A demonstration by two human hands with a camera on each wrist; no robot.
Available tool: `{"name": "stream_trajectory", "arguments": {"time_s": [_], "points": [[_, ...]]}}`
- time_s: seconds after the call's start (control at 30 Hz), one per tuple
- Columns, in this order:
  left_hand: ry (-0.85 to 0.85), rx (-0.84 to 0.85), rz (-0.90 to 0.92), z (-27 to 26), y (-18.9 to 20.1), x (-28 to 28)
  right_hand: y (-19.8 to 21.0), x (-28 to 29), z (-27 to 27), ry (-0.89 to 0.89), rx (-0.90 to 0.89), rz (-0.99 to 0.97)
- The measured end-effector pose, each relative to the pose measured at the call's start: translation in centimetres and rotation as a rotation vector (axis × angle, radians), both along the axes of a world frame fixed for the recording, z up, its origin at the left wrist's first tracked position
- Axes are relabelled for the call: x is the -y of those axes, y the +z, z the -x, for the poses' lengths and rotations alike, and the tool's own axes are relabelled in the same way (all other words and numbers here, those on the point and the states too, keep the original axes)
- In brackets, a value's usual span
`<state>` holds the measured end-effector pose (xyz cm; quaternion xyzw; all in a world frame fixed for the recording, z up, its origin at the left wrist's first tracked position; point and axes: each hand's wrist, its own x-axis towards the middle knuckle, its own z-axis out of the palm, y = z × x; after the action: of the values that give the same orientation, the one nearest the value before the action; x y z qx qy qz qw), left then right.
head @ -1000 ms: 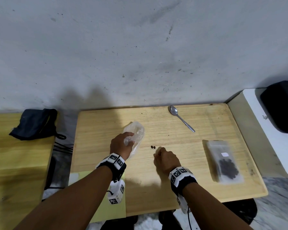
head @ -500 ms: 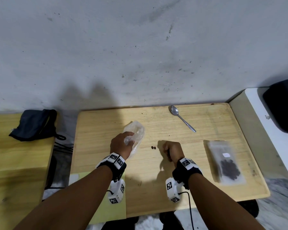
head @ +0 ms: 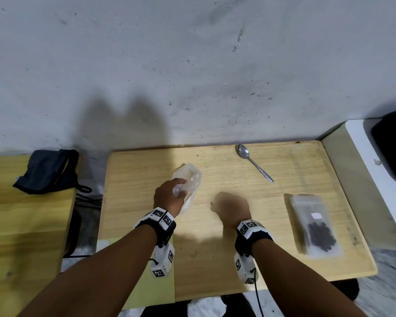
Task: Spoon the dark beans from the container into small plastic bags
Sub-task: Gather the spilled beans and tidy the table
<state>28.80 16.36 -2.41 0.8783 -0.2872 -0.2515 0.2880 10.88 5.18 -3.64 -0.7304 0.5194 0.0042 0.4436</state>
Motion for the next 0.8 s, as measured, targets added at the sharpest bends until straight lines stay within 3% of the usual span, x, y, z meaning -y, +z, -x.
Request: {"name": "stream_trajectory", "arguments": {"time_s": [0.27,0.43,0.6,0.8], "points": [[0.001,0.003,0.008,0.1,0.6,0.4,0.2,-0.3,0.1,0.177,-0.071,0.107],[0.033,-0.035,0.037,0.5,1.1,0.5,0.7,-0.2,0.0,0.123,-0.162,0.162],[0.031,-0.045,0.045,1.0,1.2,0.2,1.1,-0.9,0.0,0.238,-0.207,0.226],[0.015,-0.035,0.055,1.2,1.2,-0.3,1.3,-1.3,0.0,0.215,-0.2,0.118]]}}
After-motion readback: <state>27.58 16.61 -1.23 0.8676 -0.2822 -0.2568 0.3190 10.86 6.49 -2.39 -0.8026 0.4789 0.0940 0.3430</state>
